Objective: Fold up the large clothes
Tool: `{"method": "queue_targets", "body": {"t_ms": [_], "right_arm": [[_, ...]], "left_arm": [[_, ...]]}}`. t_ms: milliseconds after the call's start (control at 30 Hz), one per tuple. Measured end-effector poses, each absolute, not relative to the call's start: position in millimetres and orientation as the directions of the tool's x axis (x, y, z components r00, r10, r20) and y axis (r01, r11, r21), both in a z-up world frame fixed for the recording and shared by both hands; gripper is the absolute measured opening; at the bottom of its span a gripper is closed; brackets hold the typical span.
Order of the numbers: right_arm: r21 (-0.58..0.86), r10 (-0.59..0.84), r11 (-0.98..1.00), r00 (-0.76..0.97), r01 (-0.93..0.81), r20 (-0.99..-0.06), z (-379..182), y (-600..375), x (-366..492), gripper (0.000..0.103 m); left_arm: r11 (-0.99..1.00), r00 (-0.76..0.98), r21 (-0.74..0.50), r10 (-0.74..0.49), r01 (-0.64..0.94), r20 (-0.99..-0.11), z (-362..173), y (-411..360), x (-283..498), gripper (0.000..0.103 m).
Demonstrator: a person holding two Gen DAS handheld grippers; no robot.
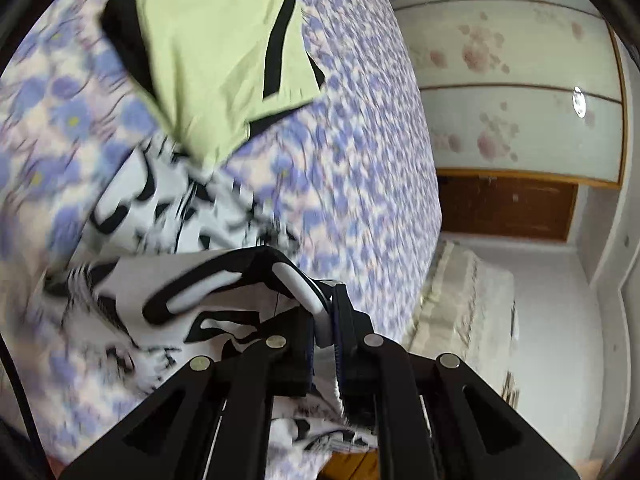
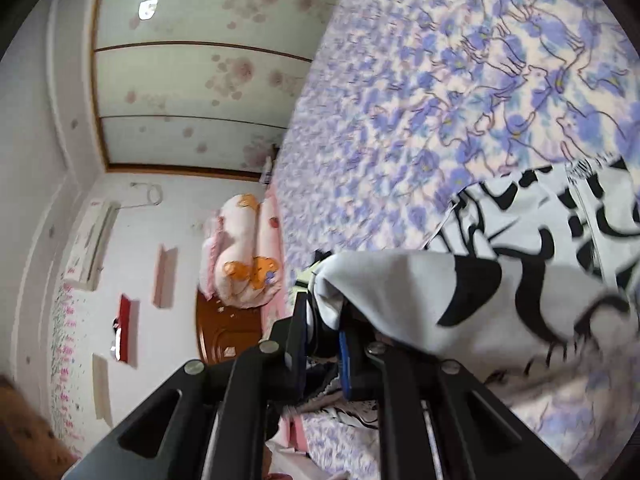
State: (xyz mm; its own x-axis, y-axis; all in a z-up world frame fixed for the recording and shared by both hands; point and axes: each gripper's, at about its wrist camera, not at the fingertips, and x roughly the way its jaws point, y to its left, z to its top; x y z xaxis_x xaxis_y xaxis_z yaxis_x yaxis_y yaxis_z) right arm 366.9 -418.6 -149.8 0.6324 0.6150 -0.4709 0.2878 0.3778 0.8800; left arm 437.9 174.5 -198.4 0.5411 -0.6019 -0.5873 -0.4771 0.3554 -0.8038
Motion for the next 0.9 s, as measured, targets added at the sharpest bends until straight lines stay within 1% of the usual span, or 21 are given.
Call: {"method": "queue_targets", "body": {"t_ms": [67,133,233,267,333,400,467,567,667,700,733,800,833,867,900], "right_arm": [[0.870,0.614,0.379,0.618,0.315,-0.492,-176.4,-421.9,390.7,0.011],[0.858,0.610,0.377,0.604,0.350,-0.514,-202.1,-424.0,410.6,0.011],[0.797,0.568,0.398,0.561,0.453,-0.602,-242.0,-428.9,434.2,0.012],[0.775,0.545,0.411,0.551,0.480,-0.631,-255.9,-431.5,440.5,0.012],[0.757,0.536,0.382,0.541,0.530,-0.648,-282.7,-438.2,447.4,0.012],[0.741,0.533,0.351,0.528,0.572,-0.661,-302.1,-444.2,449.9,0.013],[0.709,0.516,0.378,0.501,0.595,-0.695,-315.5,-447.5,452.2,0.013],[0.652,0.455,0.452,0.472,0.609,-0.755,-330.2,-451.0,451.6,0.016],[0.651,0.440,0.456,0.482,0.607,-0.758,-338.5,-454.3,448.3,0.022],[0.649,0.436,0.462,0.482,0.605,-0.760,-336.9,-453.8,447.8,0.022],[0.640,0.430,0.482,0.476,0.598,-0.767,-332.8,-452.7,448.3,0.023],[0.594,0.397,0.564,0.442,0.574,-0.804,-316.6,-448.4,450.5,0.030],[0.570,0.375,0.607,0.433,0.553,-0.820,-306.2,-445.7,451.7,0.032],[0.546,0.348,0.649,0.431,0.530,-0.832,-295.6,-444.1,451.3,0.033],[0.524,0.321,0.684,0.435,0.508,-0.841,-284.9,-443.2,449.9,0.037]], "left_arm": [[0.335,0.535,-0.802,-0.610,-0.494,-0.584,-223.2,172.5,465.6,0.005],[0.371,0.494,-0.768,-0.602,-0.523,-0.627,-247.2,163.1,490.1,0.005],[0.396,0.464,-0.741,-0.595,-0.543,-0.657,-276.4,148.6,513.6,0.005],[0.404,0.460,-0.734,-0.587,-0.546,-0.666,-282.5,145.9,519.5,0.005],[0.419,0.453,-0.716,-0.569,-0.558,-0.686,-291.7,144.5,530.0,0.005],[0.412,0.441,-0.712,-0.578,-0.568,-0.686,-302.4,146.3,540.7,0.005],[0.414,0.432,-0.706,-0.579,-0.575,-0.691,-311.5,146.6,547.7,0.006],[0.463,0.402,-0.675,-0.559,-0.575,-0.725,-322.2,142.2,557.1,0.006],[0.538,0.358,-0.613,-0.507,-0.579,-0.784,-327.7,133.2,565.2,0.006],[0.558,0.351,-0.600,-0.495,-0.573,-0.795,-326.7,130.7,566.4,0.006],[0.574,0.345,-0.590,-0.485,-0.568,-0.803,-324.2,129.1,567.4,0.007],[0.606,0.334,-0.580,-0.477,-0.545,-0.813,-317.1,125.7,569.7,0.008],[0.629,0.327,-0.571,-0.470,-0.527,-0.820,-311.5,124.3,571.1,0.009],[0.651,0.323,-0.566,-0.466,-0.505,-0.824,-305.7,121.9,571.3,0.011],[0.679,0.320,-0.555,-0.453,-0.481,-0.832,-298.5,119.2,571.5,0.013]]}}
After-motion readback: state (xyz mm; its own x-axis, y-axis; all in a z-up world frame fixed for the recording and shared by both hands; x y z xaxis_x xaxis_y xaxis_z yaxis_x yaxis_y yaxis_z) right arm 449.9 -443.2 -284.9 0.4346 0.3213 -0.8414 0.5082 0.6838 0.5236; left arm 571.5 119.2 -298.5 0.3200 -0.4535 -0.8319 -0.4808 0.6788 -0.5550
